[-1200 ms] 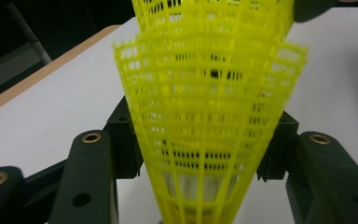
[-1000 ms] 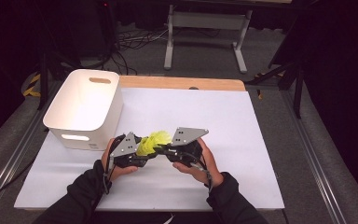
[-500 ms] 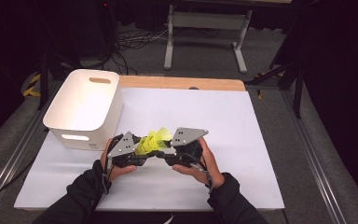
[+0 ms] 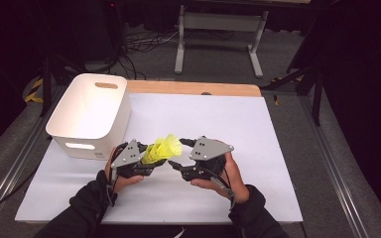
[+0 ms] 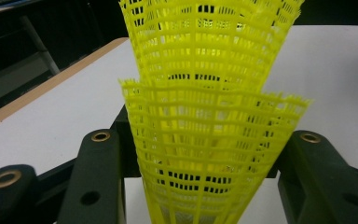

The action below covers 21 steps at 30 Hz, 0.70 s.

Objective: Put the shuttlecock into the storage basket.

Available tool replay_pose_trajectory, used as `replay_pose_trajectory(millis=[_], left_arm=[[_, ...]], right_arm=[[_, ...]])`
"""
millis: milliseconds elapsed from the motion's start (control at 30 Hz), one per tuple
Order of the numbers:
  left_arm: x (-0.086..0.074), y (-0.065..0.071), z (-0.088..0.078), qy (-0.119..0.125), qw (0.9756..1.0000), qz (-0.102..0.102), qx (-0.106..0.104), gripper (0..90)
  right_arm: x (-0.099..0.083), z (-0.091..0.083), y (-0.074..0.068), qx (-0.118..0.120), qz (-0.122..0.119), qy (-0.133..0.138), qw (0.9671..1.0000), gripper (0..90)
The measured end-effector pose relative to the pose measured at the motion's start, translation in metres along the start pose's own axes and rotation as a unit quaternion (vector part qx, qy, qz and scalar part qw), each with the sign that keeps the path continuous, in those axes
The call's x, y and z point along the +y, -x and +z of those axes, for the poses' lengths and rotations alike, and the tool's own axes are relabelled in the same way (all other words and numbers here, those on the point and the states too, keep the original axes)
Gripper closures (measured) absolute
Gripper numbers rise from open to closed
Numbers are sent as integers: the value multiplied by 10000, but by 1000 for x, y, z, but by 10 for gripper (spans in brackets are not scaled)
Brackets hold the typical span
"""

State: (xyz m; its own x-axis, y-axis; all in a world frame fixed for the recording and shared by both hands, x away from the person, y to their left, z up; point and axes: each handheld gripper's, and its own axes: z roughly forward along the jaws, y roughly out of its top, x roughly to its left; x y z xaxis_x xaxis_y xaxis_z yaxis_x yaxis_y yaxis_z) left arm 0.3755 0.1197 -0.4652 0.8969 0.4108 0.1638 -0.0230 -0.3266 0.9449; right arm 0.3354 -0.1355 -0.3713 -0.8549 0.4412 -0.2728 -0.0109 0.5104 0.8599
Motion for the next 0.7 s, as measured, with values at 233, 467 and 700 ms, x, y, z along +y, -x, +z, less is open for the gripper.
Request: replay_pose_trajectory(millis=[233, 467, 700], left_arm=[[0, -1, -3, 26, 10000, -11, 15, 506], [2, -2, -7, 70, 10000, 13, 68, 509], [4, -3, -12, 145, 9998, -33, 108, 512]], right_arm=[[-4, -21, 4, -457, -193, 69, 9987, 287], [-24, -34, 13, -799, -124, -145, 9966, 255], [-47, -42, 21, -1085, 69, -234, 9938, 196]])
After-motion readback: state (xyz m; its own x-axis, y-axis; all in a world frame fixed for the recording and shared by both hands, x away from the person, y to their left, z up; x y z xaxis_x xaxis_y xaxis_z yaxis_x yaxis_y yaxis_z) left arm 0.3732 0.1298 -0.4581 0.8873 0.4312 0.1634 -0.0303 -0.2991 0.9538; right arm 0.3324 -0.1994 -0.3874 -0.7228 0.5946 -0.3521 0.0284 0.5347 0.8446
